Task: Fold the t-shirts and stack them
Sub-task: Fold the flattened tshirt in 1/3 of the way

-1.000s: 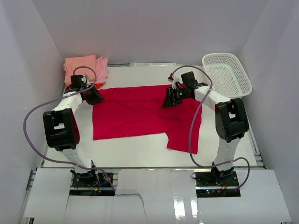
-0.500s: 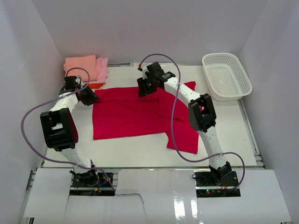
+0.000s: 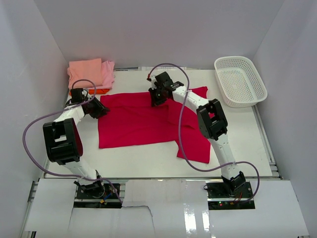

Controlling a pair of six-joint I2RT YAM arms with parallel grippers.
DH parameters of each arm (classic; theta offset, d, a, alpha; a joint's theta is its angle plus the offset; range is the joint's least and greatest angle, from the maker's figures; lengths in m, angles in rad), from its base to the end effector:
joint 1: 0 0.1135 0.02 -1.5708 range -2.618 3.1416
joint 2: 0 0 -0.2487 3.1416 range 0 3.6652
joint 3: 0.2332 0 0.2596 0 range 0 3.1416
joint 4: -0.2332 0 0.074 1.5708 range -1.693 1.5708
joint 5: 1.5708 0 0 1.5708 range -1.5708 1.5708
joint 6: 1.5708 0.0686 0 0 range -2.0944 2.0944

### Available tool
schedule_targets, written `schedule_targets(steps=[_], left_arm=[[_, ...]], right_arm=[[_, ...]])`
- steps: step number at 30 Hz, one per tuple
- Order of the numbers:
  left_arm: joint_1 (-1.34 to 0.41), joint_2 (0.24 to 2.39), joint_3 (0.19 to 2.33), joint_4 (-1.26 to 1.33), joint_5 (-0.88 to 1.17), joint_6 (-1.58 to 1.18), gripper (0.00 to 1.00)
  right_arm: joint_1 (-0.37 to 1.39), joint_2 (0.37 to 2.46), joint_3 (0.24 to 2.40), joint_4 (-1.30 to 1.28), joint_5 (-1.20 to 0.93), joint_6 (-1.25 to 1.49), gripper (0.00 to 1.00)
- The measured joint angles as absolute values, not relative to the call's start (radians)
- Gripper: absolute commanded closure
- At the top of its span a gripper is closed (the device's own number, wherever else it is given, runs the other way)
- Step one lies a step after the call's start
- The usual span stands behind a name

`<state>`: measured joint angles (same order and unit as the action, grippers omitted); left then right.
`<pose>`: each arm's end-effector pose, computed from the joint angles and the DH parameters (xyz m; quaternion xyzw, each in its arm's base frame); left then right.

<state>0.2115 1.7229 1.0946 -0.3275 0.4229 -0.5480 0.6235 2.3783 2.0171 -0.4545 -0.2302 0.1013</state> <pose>0.3736 0.0514 0.1479 -0.2864 0.8890 -0.2468 0.2583 0.4404 0.3360 0.1498 -0.2793 0.8812 0.2296 0.3046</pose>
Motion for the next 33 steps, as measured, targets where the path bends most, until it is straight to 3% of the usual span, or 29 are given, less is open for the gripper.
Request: schedule_targets(steps=[17,33], left_arm=[[0.227,1.619,0.870,-0.165,0.385,-0.725,0.60],[0.234,1.649,0.881,-0.001,0.250,-0.806,0.57]], right_arm=[[0.631,2.380,1.955,-0.400,-0.184,0.102,0.92],[0.632,2.365,1.890,-0.329,-0.190,0.102,0.92]])
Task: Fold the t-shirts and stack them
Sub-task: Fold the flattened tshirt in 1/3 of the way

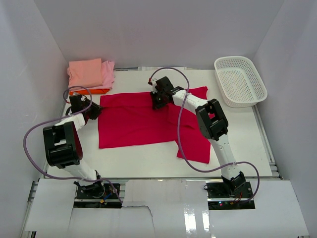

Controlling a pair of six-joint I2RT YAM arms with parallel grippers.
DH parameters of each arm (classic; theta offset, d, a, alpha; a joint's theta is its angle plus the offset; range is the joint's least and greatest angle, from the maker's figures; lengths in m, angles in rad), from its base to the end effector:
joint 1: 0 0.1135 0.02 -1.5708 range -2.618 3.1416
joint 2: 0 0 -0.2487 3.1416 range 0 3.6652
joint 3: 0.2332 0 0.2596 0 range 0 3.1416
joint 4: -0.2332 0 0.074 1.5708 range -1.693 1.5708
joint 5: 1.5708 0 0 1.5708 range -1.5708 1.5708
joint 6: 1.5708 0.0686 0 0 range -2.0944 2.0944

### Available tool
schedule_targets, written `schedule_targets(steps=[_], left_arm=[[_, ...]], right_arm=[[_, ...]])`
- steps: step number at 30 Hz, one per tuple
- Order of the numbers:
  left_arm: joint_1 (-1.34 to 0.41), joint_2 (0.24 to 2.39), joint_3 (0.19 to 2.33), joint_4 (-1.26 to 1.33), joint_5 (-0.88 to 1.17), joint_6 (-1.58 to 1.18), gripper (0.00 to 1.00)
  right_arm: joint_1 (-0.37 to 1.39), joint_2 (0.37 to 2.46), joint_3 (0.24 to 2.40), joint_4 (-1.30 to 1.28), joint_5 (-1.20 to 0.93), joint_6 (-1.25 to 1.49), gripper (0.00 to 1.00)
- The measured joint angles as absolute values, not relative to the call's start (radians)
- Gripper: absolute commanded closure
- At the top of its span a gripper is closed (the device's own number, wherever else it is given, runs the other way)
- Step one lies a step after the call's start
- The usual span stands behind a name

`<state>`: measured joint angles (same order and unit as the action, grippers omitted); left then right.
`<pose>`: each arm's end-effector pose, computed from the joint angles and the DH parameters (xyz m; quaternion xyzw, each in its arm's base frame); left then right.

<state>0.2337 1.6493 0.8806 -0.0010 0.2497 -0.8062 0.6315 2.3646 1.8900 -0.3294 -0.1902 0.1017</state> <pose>0.3577 0.0677 0.1312 -0.4118 0.8171 -0.2192 0.3388 0.4342 0.3337 0.1240 -0.2760 0.8817 0.2157 0.3161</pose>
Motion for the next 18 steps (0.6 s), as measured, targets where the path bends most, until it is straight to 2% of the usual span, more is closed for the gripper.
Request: schedule_targets(steps=[12,18], left_arm=[[0.232,1.736,0.903,0.102,0.204,-0.830,0.56],[0.218,1.779,0.939,0.105,0.179,-0.843,0.52]], right_arm=[[0.635,2.349,1.855,-0.294,-0.189,0.096,0.92],[0.635,2.348,1.855,-0.294,-0.189,0.093,0.92]])
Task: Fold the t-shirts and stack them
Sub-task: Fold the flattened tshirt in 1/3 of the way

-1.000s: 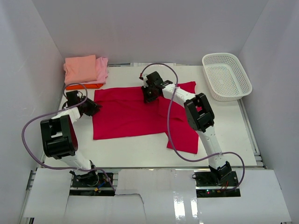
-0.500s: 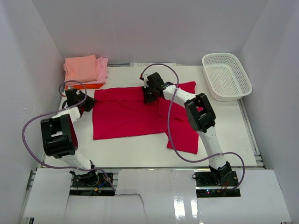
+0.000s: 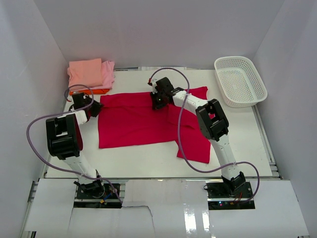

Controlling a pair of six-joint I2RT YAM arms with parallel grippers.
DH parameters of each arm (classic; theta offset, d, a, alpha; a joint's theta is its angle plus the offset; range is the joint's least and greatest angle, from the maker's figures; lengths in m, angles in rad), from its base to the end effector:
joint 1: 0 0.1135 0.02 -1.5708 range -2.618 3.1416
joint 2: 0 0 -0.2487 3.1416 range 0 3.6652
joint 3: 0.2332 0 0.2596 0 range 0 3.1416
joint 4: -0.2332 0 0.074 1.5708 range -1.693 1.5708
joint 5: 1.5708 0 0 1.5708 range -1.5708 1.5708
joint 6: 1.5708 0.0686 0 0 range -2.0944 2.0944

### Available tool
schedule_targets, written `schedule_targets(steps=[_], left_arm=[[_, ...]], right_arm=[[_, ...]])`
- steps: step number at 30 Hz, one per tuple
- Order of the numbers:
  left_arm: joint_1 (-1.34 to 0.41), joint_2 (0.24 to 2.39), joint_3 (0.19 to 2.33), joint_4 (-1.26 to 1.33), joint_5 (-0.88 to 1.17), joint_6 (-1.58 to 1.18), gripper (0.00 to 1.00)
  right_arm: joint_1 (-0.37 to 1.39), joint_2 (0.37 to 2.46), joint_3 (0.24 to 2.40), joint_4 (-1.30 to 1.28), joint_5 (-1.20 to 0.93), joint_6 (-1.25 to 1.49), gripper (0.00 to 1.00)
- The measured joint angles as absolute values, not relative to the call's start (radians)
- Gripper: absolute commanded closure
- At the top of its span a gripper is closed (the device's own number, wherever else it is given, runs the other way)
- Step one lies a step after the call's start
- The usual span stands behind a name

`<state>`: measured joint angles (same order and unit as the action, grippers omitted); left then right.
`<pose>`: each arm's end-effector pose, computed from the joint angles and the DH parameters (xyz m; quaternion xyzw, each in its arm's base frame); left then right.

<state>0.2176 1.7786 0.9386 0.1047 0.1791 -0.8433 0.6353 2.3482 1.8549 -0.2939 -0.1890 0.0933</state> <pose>0.3830 0.0722 0.1139 -0.4293 0.8036 -0.2021 0.3593 0.4311 0.3338 0.1238 -0.2810 0.8769 0.2169 0.3241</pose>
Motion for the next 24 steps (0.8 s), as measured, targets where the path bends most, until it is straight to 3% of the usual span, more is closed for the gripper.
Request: schedule_targets(steps=[4,10,24], left_arm=[[0.204,1.793,0.965,0.108,0.167,-0.857,0.50],[0.194,1.813,0.978,0.114,0.164,-0.880,0.35],[0.215,1.825,0.968,0.128,0.202,-0.946,0.30]], right_arm=[[0.635,2.348,1.855,-0.294,-0.189,0.086,0.92],[0.637,2.348,1.854,-0.294,-0.189,0.074,0.92],[0.637,2.337,1.834,-0.280,-0.189,0.070,0.92]])
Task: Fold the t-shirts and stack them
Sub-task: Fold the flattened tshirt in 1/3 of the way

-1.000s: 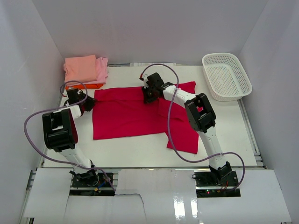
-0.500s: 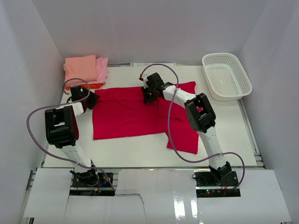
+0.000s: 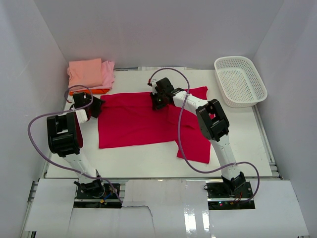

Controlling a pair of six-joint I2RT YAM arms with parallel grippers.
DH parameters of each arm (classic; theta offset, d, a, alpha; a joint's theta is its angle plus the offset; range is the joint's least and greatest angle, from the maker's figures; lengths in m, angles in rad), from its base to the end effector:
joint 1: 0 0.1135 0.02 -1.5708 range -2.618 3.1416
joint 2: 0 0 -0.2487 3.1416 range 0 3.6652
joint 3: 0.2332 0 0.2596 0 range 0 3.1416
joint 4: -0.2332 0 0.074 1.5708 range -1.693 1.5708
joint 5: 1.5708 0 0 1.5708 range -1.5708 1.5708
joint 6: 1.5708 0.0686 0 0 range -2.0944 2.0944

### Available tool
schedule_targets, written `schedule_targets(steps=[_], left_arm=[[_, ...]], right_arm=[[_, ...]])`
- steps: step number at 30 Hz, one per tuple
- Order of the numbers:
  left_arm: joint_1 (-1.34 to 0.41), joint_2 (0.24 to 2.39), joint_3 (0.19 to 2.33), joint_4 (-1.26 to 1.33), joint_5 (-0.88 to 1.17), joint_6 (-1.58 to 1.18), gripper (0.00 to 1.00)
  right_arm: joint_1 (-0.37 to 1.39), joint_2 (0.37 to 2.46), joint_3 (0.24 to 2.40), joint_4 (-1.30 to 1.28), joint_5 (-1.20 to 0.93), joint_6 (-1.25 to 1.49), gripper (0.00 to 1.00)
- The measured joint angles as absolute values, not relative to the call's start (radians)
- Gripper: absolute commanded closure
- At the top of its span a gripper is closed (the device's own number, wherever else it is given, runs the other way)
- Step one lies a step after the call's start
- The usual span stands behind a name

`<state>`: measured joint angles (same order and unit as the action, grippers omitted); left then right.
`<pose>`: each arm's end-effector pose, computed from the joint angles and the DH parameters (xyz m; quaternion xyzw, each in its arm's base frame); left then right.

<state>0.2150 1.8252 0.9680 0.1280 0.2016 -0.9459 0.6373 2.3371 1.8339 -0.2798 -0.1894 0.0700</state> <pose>0.3923 0.0716 0.1084 -0.4636 0.7819 -0.2310 0.3468 0.4286 0.3334 0.1237 -0.2921 0.8724 0.2142 0.3282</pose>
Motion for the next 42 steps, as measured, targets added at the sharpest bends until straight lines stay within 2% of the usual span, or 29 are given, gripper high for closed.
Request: schedule_targets(steps=[21,35,42], left_arm=[[0.234,1.854,0.817,0.405,0.289,-1.236,0.32],[0.234,1.742,0.746,0.428,0.254,-1.285,0.33],[0.234,1.757,0.753,0.435,0.250,-1.303,0.33]], right_arm=[[0.637,2.315,1.789,-0.251,-0.189,0.067,0.92],[0.637,2.313,1.784,-0.243,-0.189,0.058,0.92],[0.637,2.313,1.784,-0.243,-0.189,0.056,0.92]])
